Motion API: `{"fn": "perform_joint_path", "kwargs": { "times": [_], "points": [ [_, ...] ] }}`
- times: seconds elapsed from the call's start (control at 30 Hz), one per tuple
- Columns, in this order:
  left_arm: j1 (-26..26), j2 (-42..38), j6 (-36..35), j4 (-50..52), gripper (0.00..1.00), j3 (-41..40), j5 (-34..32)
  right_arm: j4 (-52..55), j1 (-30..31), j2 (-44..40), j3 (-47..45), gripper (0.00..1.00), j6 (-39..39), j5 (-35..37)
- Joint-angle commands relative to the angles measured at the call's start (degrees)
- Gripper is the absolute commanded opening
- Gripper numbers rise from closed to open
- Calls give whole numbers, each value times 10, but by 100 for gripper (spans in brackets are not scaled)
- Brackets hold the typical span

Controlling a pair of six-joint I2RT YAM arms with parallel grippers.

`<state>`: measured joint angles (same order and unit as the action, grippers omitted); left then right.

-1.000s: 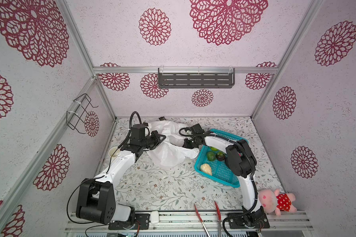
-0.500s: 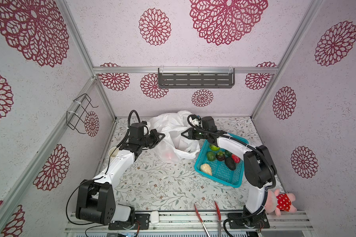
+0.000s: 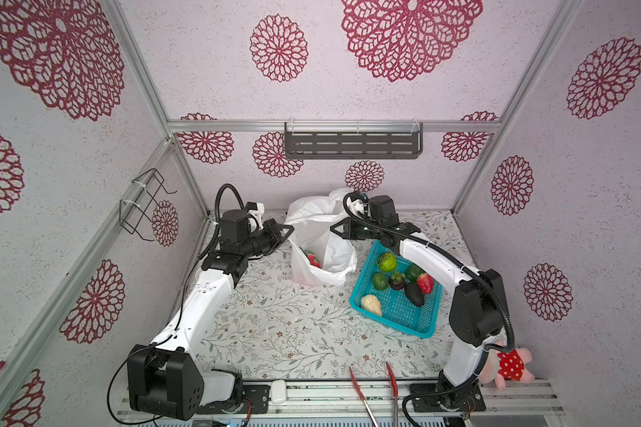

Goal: Place the fruits into the plastic bag
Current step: Shake the plastic bag at the top-center of the table.

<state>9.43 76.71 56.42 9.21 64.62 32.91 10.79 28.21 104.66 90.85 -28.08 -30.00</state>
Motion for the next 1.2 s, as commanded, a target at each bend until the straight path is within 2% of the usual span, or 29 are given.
{"fn": "perform_joint_path", "kwargs": {
  "times": [0.0, 0.1, 0.17, 0.3, 0.37, 0.5, 0.63, 0.83, 0.97, 1.03, 1.17],
  "points": [
    [3, 15, -14, 22, 0, -1, -21, 89, -5, -12, 4, 20, 22, 64],
    [17, 33, -31, 32, 0, 6, -37, 107, -5, -26, -24, 49, 18, 105],
    [30, 47, -43, 39, 0, 18, -47, 115, -5, -43, -45, 62, 20, 136],
    [46, 75, -48, 41, 0, 39, -51, 144, -6, -79, -70, 73, 29, 211],
    [51, 87, -47, 37, 0, 45, -52, 141, -6, -105, -89, 77, 52, 219],
    [61, 109, -50, 36, 0, 57, -54, 121, -10, -163, -131, 82, 88, 201],
    [66, 128, -51, 35, 0, 66, -51, 119, -19, -208, -157, 83, 95, 185],
    [68, 131, -54, 34, 0, 70, -56, 115, -43, -311, -226, 84, 74, 280],
    [68, 134, -57, 40, 0, 73, -65, 101, -61, -390, -304, 85, 59, 303],
    [68, 137, -59, 46, 0, 78, -68, 127, -61, -392, -323, 84, 64, 271],
    [68, 146, -60, 53, 0, 88, -71, 180, -56, -346, -359, 82, 82, 153]
  ]
}}
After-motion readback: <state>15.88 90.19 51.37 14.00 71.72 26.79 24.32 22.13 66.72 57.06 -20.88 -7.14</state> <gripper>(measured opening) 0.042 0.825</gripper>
